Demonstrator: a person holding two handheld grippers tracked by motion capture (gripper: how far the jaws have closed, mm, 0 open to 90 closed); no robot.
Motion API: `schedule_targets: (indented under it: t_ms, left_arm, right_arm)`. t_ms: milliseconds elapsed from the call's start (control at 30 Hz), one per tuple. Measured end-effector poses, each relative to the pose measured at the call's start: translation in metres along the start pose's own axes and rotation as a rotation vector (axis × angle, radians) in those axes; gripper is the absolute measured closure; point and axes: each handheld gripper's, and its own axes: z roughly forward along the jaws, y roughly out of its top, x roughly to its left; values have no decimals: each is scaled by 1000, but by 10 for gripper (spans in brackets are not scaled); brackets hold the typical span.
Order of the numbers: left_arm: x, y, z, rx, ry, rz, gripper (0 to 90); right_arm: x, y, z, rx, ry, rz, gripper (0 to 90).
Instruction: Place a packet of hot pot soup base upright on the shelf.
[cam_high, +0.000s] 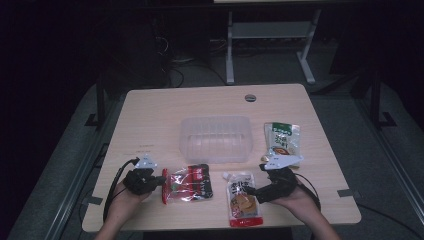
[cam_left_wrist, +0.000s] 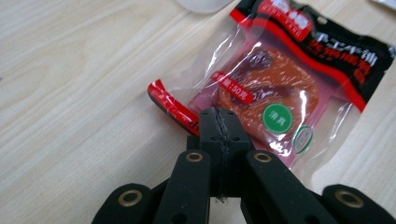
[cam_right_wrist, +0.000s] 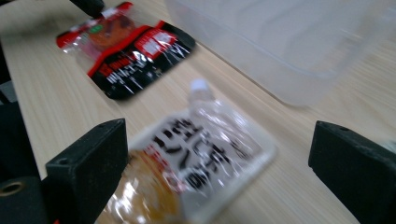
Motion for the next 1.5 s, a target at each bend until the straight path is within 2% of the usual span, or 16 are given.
schedule_targets:
  t_ms: [233,400,533,633,700,767,967,1133,1333,1500]
  left_arm:
    - [1,-1,5,32,7,12,897]
    - [2,-1,9,48,5,12,898]
    - [2,2,11,52,8,19,898]
    - [3,0,12,59,11,34,898]
    - [3,-2,12,45,8,21,898]
    - [3,-3,11,50,9,30,899]
    - [4,-4,10,44,0,19,899]
    - [5,-8,9,27,-11,11,899]
    - [3,-6,9,37,1,40,899]
    - [6,-7,9,32,-16,33,899]
  right_arm:
    - [13,20,27,16,53,-16,59]
    - [19,30,44,28,91,-45,68]
    - [22,36,53,27,123,-40,122]
    - [23,39,57,43,148,-26,133]
    - [22,40,60,54,168,-13,138]
    - [20,41,63,69,189,3,141]
    - [17,48,80,59,274,58,216]
    - [19,56,98,83,307,70,249]
    - [22,61,115,109,326,76,258]
    - [24,61,127,141,366,75,331]
